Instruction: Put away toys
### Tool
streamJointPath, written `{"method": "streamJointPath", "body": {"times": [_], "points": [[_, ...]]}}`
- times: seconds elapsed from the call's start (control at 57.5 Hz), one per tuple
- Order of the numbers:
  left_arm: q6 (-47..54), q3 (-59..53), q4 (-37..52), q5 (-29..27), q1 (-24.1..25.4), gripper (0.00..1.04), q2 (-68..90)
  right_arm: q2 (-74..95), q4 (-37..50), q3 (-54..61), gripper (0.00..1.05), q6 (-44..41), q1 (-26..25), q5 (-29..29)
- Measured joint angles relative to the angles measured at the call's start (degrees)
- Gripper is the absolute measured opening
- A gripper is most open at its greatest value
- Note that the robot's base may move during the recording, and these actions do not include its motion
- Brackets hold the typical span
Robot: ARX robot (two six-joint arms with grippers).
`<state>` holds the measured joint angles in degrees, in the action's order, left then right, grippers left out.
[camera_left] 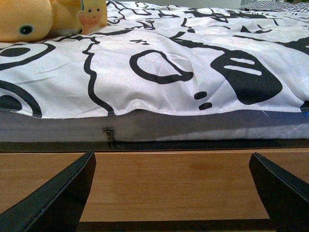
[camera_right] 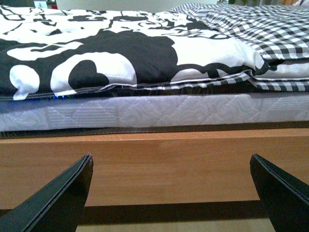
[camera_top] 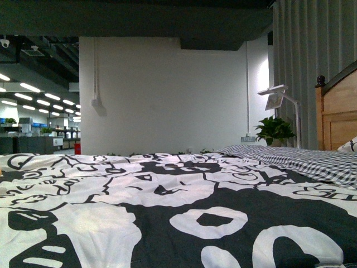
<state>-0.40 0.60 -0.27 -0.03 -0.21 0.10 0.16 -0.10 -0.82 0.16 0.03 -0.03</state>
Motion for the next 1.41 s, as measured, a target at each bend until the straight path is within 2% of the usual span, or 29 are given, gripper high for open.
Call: {"method": "streamJointPath", "body": {"times": [1.408], "points": [[0.02, 0.0, -0.02, 0.04, 0.02, 0.98, -0.04, 0.07, 0.0, 0.0, 0.98, 0.0, 0.0, 0.04]]}}
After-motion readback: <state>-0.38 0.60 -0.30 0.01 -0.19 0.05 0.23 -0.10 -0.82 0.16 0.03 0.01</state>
